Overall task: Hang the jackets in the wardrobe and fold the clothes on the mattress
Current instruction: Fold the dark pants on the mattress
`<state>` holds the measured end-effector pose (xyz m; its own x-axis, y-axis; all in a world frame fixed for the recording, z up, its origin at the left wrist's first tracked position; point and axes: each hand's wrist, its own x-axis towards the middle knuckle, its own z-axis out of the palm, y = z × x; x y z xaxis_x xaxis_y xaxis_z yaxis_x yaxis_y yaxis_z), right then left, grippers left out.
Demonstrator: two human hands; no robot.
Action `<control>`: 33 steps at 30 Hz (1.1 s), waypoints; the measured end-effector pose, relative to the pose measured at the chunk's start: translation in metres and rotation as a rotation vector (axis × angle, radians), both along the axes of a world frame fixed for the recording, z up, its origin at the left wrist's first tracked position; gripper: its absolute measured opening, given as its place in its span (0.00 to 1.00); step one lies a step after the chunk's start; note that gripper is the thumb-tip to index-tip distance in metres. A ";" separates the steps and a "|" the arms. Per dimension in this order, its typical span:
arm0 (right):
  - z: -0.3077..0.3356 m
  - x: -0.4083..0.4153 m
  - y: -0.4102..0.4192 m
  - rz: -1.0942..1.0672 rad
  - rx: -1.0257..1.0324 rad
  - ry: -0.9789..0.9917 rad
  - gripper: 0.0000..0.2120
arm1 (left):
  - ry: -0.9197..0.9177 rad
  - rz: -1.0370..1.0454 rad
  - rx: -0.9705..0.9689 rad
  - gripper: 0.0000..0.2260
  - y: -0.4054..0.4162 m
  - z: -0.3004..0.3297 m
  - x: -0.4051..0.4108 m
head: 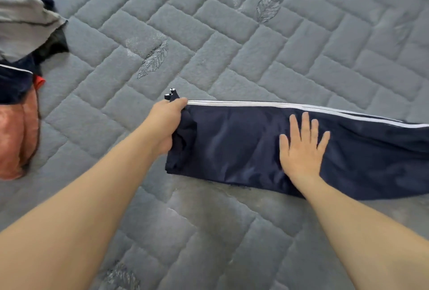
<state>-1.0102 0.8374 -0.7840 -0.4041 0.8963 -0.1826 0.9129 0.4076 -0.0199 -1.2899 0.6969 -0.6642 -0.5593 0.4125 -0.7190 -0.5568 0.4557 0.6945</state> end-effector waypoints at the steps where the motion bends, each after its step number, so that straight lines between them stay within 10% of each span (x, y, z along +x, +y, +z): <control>1: -0.001 0.020 0.010 -0.100 -0.016 0.000 0.30 | -0.013 -0.038 0.005 0.04 0.011 0.006 0.013; 6: -0.008 0.077 0.053 0.024 -0.320 -0.217 0.34 | -0.022 -0.195 0.042 0.05 0.071 0.042 0.083; 11: 0.022 0.147 0.095 0.159 -0.291 0.210 0.26 | -0.037 -0.314 0.093 0.04 0.145 0.073 0.174; 18: 0.063 0.293 0.166 -1.090 -0.809 1.013 0.13 | -0.021 -0.544 0.088 0.03 0.268 0.079 0.342; 23: 0.069 0.348 0.208 -1.214 -1.034 1.304 0.36 | -0.207 -0.734 0.026 0.06 0.327 0.043 0.451; 33: 0.054 0.312 0.232 -0.777 -0.430 0.580 0.12 | 0.815 -0.891 -0.563 0.19 0.295 -0.043 0.363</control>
